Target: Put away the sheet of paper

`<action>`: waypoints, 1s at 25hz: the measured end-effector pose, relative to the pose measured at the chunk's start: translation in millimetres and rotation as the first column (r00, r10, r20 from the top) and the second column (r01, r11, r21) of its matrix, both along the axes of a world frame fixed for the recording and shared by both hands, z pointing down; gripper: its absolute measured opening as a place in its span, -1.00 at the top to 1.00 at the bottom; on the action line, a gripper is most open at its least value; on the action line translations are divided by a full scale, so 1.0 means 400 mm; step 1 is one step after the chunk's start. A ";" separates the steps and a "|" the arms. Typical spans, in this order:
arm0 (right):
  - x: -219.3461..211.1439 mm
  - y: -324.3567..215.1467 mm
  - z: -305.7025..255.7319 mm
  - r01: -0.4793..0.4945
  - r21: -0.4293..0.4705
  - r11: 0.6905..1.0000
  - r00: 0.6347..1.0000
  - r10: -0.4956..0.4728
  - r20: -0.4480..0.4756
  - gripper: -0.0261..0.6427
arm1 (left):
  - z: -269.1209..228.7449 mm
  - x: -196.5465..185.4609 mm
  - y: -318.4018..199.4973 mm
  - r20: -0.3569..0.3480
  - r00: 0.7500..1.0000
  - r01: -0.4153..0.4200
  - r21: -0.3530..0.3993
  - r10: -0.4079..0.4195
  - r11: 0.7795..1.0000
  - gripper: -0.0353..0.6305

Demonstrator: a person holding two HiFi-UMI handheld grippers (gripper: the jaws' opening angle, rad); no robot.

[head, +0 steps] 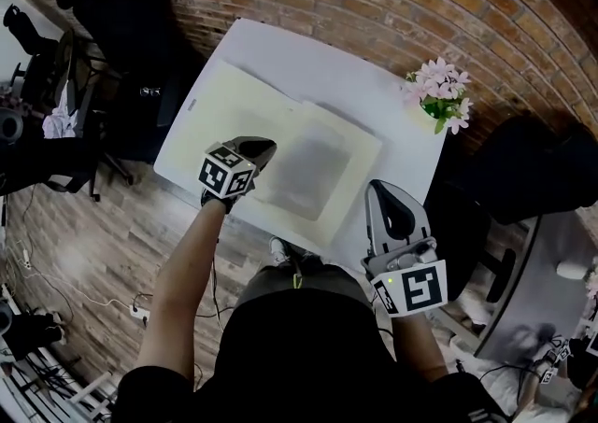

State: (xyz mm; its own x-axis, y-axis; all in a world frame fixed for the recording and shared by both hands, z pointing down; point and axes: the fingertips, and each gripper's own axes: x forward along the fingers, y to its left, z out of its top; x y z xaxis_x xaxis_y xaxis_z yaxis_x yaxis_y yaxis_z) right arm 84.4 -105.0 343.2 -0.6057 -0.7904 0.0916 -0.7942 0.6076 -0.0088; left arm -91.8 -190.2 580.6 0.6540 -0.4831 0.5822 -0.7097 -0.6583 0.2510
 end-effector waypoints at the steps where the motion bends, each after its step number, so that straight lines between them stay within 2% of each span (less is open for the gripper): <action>1: -0.008 0.003 -0.005 0.006 0.004 1.000 1.000 -0.006 -0.001 0.88 | -0.017 -0.009 0.000 -0.020 0.999 0.038 0.007 -0.038 0.999 0.79; 4: -0.027 0.012 -0.018 0.019 0.015 1.000 1.000 -0.019 -0.002 0.88 | -0.082 -0.033 0.003 -0.062 0.991 0.124 0.051 -0.121 0.991 0.81; 7: -0.036 0.023 -0.026 0.021 0.024 0.999 1.000 -0.021 0.000 0.88 | -0.158 -0.056 0.011 -0.086 0.984 0.168 0.124 -0.158 0.978 0.81; 10: -0.031 0.028 -0.036 0.015 0.031 0.999 1.000 -0.015 -0.001 0.88 | -0.257 -0.088 0.019 -0.139 0.968 0.234 0.209 -0.208 0.949 0.82; 13: -0.022 0.026 -0.054 0.000 0.049 0.999 1.000 0.000 0.000 0.88 | -0.381 -0.118 0.027 -0.178 0.956 0.280 0.317 -0.234 0.906 0.82; 17: 0.017 0.012 -0.066 -0.050 0.061 0.997 0.999 0.049 0.005 0.88 | -0.536 -0.136 0.052 -0.230 0.948 0.301 0.440 -0.218 0.846 0.82; 25: 0.113 -0.016 -0.092 -0.157 0.085 0.984 0.988 0.157 0.006 0.88 | -0.773 -0.169 0.141 -0.280 0.937 0.340 0.606 -0.207 0.719 0.82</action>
State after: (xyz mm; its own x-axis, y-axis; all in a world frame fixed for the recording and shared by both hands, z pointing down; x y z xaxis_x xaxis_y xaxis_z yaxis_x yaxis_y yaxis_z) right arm 129.5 -111.2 306.4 -0.4733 -0.8807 0.0205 -0.8798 0.4737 0.0386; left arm -159.3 -133.9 271.5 0.4928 -0.8691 -0.0426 -0.8701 -0.4927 -0.0131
